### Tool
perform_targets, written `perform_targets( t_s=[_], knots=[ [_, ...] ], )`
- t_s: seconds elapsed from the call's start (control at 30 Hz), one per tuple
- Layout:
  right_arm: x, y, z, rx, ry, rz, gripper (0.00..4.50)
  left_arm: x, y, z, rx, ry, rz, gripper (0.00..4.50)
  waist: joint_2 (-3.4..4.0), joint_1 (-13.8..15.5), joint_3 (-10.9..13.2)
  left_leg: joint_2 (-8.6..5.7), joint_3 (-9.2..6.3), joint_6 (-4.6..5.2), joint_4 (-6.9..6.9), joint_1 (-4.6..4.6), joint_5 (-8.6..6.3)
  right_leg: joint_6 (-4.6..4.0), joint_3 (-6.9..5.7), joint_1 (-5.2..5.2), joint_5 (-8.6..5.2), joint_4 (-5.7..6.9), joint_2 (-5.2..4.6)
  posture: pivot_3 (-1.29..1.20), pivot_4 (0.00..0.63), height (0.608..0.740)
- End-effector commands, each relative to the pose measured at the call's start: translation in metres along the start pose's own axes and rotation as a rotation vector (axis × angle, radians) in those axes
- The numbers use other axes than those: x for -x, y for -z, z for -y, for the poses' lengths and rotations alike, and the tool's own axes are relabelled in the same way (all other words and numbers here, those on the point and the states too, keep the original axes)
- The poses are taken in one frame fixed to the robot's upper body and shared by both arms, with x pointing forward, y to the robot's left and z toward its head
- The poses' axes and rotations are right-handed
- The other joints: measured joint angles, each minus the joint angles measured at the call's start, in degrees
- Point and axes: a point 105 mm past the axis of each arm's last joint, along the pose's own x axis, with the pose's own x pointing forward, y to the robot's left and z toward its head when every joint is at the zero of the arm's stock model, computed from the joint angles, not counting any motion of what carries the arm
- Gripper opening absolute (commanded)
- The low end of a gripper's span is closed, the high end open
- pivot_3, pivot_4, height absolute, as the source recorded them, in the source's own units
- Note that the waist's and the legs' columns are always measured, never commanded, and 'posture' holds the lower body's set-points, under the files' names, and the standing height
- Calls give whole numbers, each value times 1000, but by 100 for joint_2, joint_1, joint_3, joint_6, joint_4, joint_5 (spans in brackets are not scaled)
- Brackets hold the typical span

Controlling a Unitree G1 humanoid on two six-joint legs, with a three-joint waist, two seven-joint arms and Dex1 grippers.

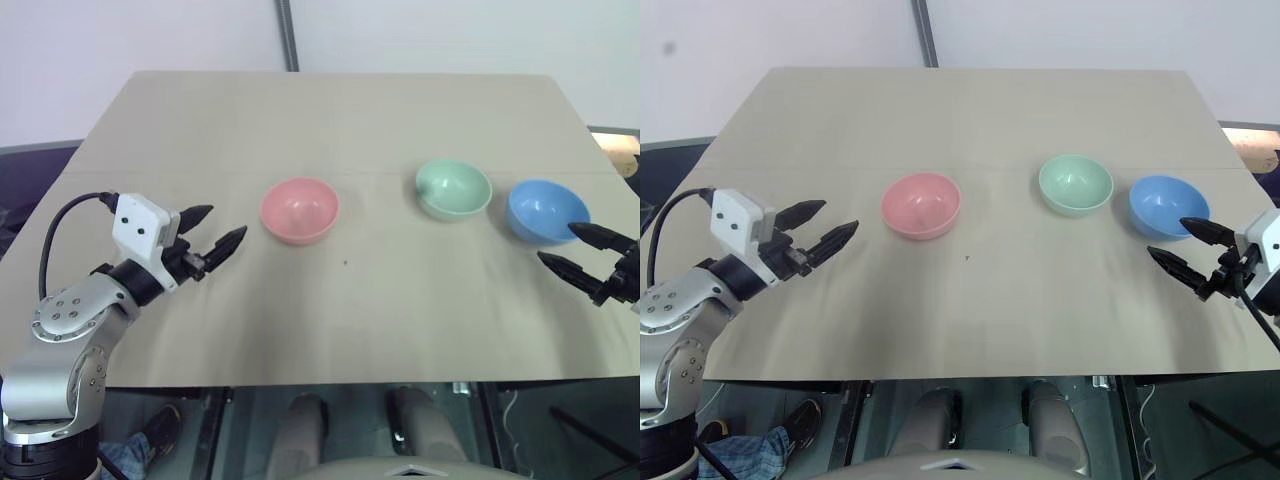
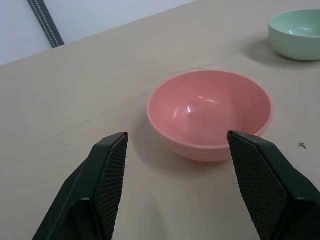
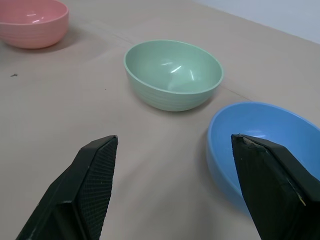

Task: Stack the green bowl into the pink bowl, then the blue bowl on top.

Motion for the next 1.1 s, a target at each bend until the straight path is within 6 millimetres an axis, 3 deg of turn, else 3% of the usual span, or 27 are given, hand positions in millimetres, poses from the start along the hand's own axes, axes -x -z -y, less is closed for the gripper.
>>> perform_targets(
  t_s=[0.03,0.83,1.1],
  knots=[
    [3,-15,1,47,1,37,3964,3,-9,-3,-32,-16,35,3373,0,0,0,0,0,0,-1,0,0,0,0,0,0,-1,0,0,150,740],
    [-1,-22,0,59,-15,49,3964,-2,-7,1,-49,29,28,3373,0,2,0,0,0,0,-2,1,0,0,0,3,0,-3,0,0,150,740],
    [-4,-25,-1,65,0,60,3964,-29,-12,18,-202,219,38,3373,0,19,0,0,0,0,-1,3,0,0,-1,6,1,-4,0,0,150,740]
  ],
)
